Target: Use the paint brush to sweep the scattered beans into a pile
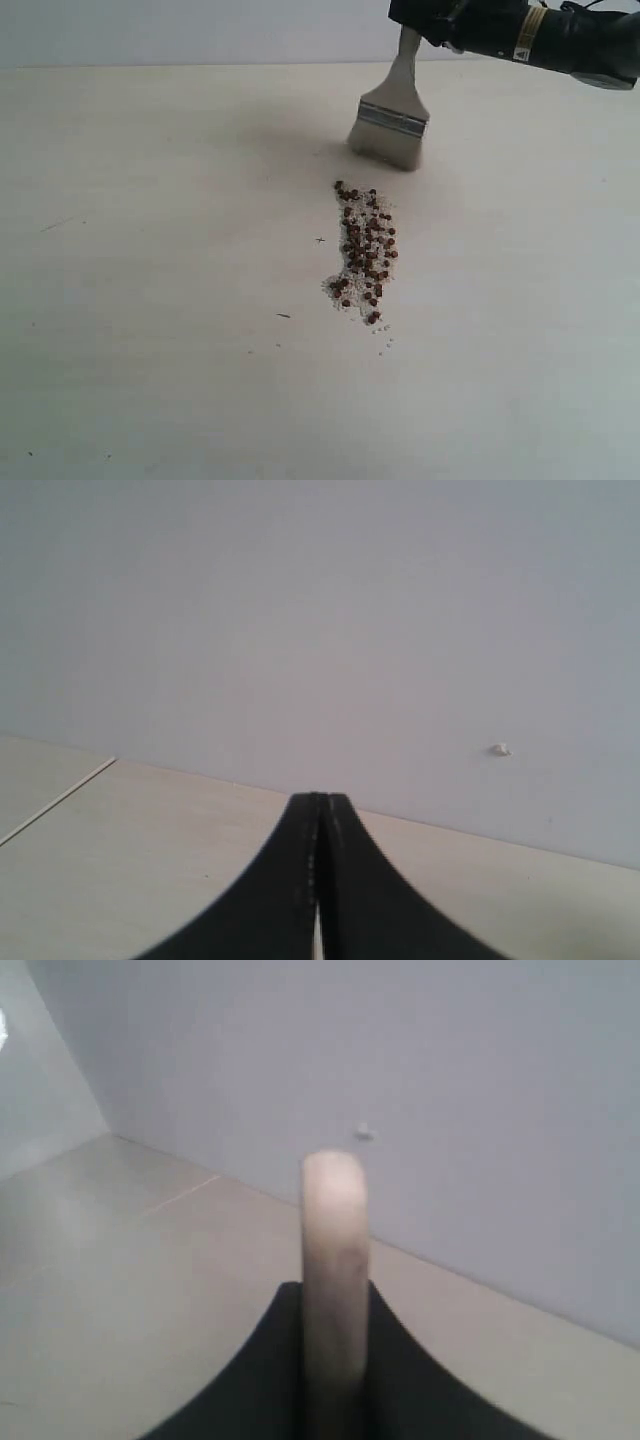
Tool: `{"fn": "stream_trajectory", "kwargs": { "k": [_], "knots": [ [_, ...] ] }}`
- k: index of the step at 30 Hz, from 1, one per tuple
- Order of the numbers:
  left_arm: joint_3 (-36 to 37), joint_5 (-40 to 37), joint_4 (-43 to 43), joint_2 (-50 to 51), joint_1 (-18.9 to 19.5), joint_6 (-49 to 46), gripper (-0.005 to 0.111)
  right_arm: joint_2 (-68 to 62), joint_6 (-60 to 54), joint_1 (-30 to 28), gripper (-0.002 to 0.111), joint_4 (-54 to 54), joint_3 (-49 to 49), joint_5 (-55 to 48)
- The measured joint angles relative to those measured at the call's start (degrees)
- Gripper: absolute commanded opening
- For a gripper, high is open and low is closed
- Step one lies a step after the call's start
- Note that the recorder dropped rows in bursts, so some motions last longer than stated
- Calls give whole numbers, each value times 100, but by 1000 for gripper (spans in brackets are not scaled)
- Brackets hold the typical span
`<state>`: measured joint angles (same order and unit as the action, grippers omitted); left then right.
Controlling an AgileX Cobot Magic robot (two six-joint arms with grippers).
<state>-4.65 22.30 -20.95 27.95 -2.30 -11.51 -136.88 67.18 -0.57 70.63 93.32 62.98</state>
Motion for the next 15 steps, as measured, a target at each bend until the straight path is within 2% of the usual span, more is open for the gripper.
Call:
{"fn": "stream_trajectory", "kwargs": {
  "k": [4, 15],
  "knots": [
    [0, 0, 0, 0, 0, 0, 0, 44, -53, 24, 0, 123, 0, -354],
    [0, 0, 0, 0, 0, 0, 0, 56, 1060, 37, 0, 1298, 0, 430]
  ]
}}
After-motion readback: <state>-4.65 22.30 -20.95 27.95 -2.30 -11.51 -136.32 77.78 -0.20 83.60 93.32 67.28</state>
